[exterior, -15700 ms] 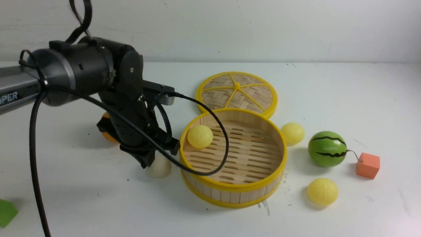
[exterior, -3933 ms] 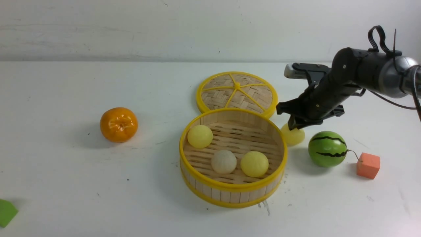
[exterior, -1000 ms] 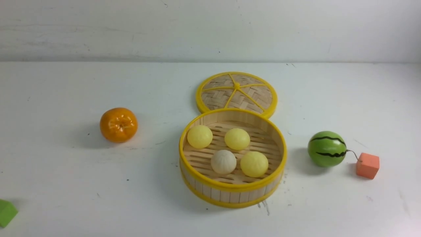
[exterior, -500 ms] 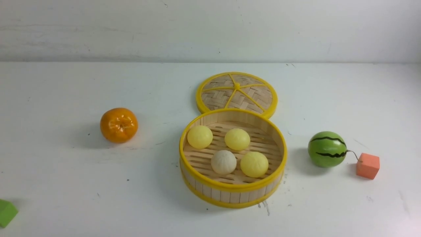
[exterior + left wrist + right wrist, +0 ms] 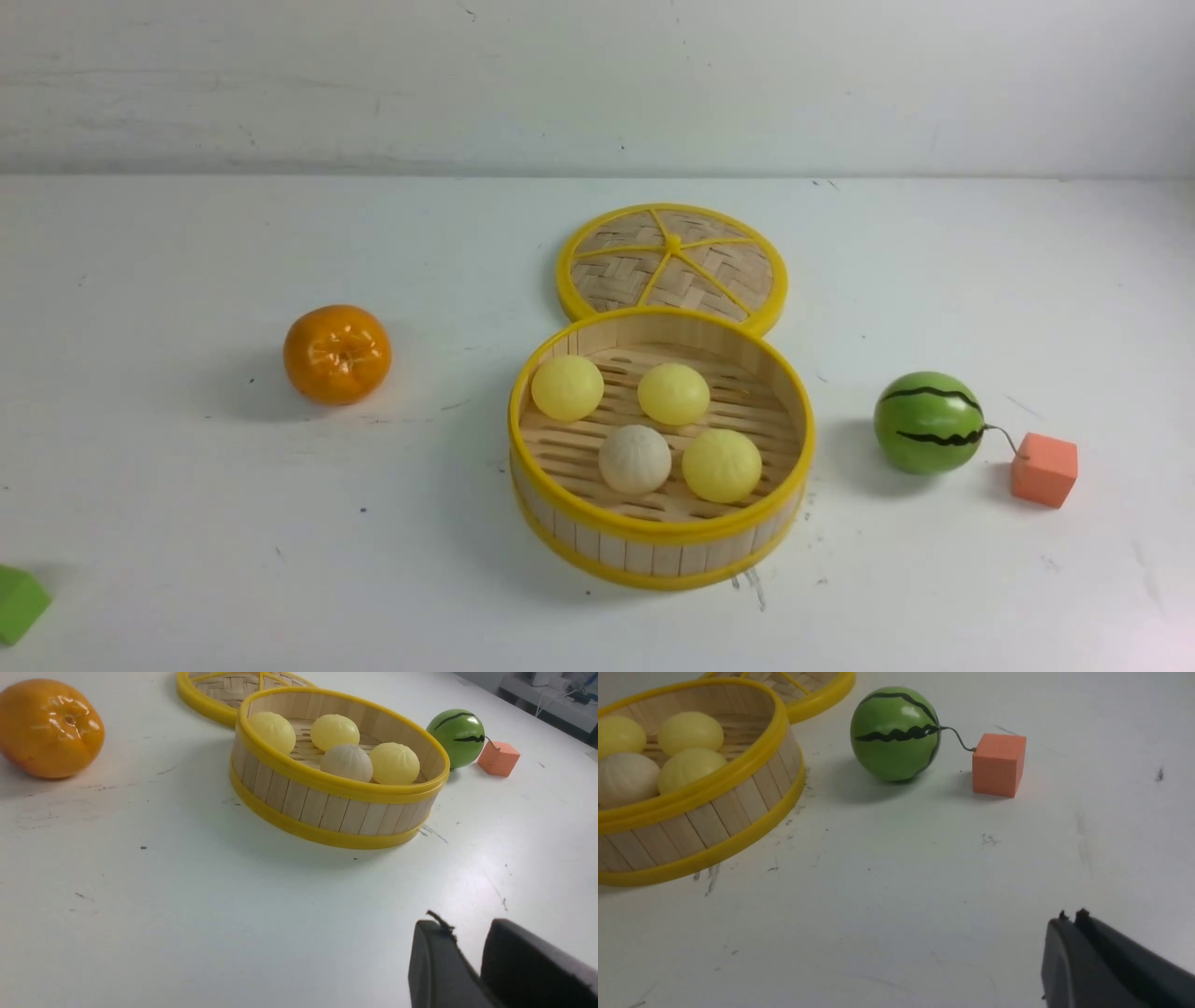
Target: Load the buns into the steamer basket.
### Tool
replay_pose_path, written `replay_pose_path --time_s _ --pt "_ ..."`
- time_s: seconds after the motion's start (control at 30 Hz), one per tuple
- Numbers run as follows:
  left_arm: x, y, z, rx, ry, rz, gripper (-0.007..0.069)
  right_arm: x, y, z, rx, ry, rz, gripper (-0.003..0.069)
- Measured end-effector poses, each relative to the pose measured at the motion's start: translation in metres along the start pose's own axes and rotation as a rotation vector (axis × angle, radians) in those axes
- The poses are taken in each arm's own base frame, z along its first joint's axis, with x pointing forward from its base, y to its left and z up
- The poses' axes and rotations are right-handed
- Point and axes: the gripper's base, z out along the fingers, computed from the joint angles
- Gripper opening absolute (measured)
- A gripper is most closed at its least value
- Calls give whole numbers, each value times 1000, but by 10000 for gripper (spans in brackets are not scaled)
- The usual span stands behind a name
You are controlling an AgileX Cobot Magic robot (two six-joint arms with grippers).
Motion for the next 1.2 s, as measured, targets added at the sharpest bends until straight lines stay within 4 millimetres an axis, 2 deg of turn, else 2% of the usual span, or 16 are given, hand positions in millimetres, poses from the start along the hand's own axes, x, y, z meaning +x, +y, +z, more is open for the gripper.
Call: replay_pose_path --time_s 0.37,0.5,0.57,0.67,0.8,0.97,1.2 --pt "-2 1 0 -4 -35 26 162 0 0 0 0 -2 0 11" --pt "-12 6 -2 -79 -170 18 154 0 0 0 0 -2 0 15" --pt "-20 12 -6 -179 -280 -25 103 0 0 0 0 -2 0 18" --pt "-21 18 -13 -295 -340 -66 3 0 0 0 0 -4 0 22" --pt "-5 25 -14 -425 -229 -117 -13 0 0 0 0 -4 0 24" --pt "19 28 -11 -461 -32 -216 -13 0 0 0 -1 -5 0 32" --pt "21 27 -11 -454 -16 -249 -13 0 0 0 -1 -4 0 32"
